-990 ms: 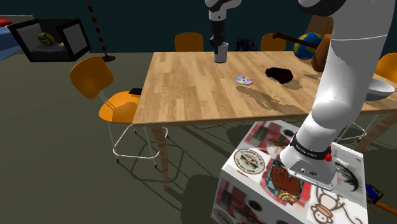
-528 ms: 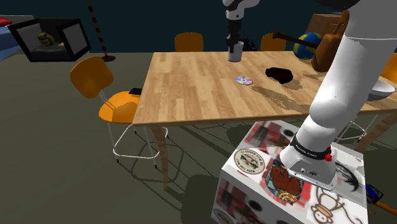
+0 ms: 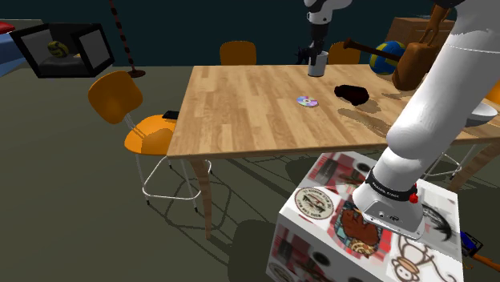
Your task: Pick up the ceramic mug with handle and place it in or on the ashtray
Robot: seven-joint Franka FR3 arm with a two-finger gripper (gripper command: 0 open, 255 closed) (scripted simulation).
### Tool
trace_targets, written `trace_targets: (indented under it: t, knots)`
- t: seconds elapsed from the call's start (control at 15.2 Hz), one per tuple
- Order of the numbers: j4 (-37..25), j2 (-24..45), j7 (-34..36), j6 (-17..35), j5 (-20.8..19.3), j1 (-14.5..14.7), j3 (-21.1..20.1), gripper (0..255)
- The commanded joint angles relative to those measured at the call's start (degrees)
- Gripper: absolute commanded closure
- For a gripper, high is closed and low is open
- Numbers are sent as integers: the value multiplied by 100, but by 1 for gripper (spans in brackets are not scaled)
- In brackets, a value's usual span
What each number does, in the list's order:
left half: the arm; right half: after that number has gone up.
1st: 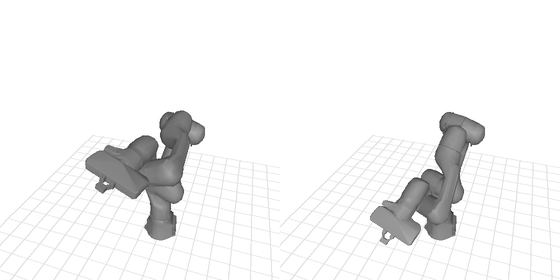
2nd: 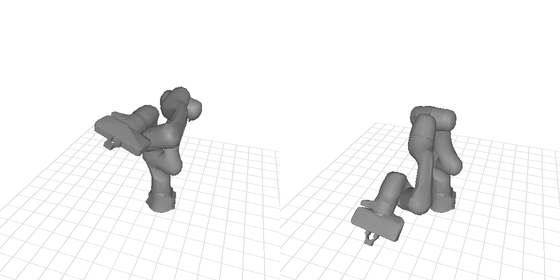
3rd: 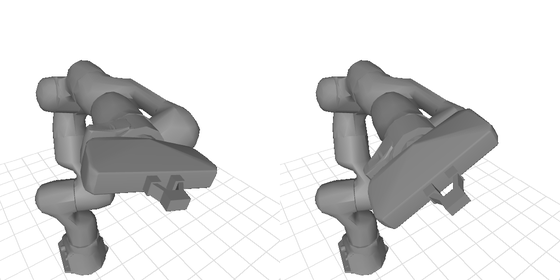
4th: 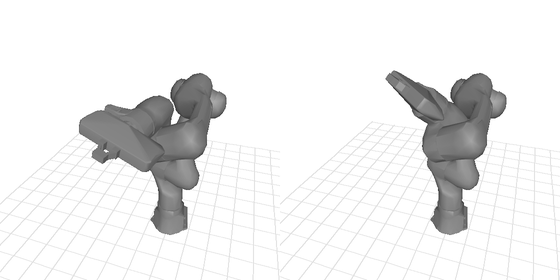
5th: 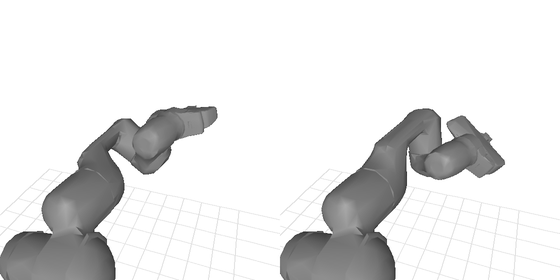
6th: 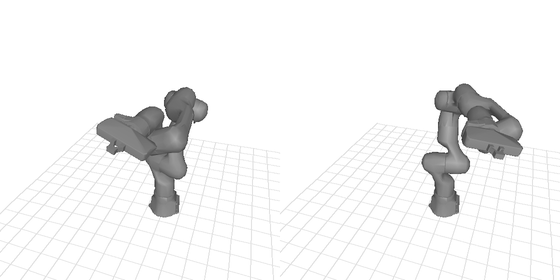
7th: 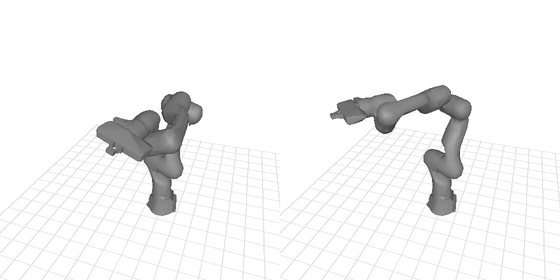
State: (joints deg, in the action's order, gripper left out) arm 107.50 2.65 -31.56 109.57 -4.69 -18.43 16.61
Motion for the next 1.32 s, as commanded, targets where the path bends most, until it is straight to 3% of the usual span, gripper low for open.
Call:
trace_targets:
  t: [0.0,0.53,1.12,1.25]
  knots:
    - [89,-66,-241,48,-17,-125,116,255]
    - [185,-193,-1283,115,-48,-663,632,255]
    - [-214,121,-2597,100,153,-1311,1232,255]
    - [-177,156,-2649,171,173,-1343,1251,255]
